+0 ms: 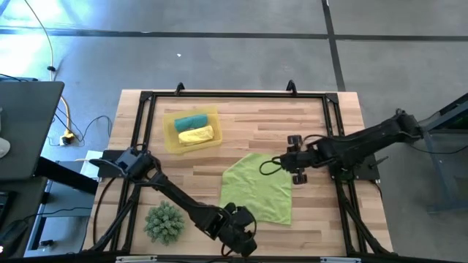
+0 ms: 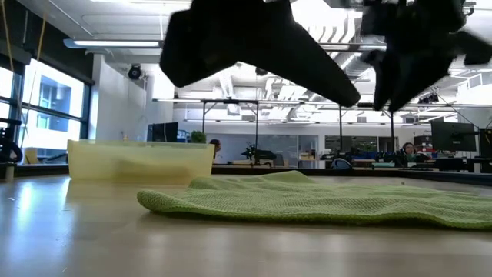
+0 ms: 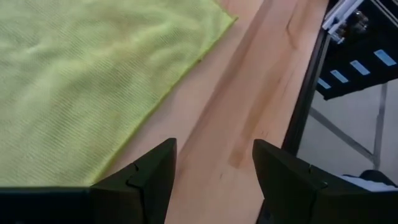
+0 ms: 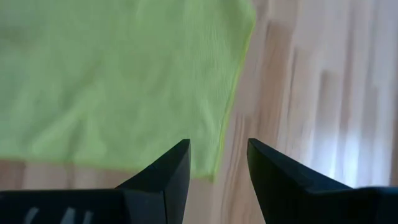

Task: Roll microfiber towels into tight, uniform cylinder then place into a basket
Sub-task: Roll the green microfiber towel

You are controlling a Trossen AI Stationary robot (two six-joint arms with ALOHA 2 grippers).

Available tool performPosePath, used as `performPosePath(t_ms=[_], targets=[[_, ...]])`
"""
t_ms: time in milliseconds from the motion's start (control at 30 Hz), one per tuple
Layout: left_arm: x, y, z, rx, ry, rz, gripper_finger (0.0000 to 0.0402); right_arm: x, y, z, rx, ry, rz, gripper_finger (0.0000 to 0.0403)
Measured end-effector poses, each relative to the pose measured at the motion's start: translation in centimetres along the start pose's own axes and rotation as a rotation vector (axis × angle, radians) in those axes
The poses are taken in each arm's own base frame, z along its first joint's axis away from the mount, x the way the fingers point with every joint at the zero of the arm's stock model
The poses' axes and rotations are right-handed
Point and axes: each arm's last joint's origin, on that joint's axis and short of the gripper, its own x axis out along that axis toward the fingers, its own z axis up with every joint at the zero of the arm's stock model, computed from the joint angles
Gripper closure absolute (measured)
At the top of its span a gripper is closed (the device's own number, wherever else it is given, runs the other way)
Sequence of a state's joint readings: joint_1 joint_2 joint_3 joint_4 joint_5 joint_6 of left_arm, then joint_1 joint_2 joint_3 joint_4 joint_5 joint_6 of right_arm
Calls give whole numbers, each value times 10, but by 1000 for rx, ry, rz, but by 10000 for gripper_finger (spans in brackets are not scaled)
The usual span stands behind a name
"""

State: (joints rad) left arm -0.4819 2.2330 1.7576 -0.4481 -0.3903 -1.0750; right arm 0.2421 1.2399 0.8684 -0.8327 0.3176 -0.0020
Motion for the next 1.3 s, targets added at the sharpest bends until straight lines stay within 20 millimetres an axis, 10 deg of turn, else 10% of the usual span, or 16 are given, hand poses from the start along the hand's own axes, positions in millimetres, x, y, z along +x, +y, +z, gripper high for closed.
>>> performPosePath(t_ms=[867, 1300], targets=[[-14, -17, -28, 51, -9, -43, 200, 100, 3, -1, -22, 385, 255, 252], [-17, 13, -39, 99, 137, 233, 200, 79, 85, 12, 191, 339, 571, 252]])
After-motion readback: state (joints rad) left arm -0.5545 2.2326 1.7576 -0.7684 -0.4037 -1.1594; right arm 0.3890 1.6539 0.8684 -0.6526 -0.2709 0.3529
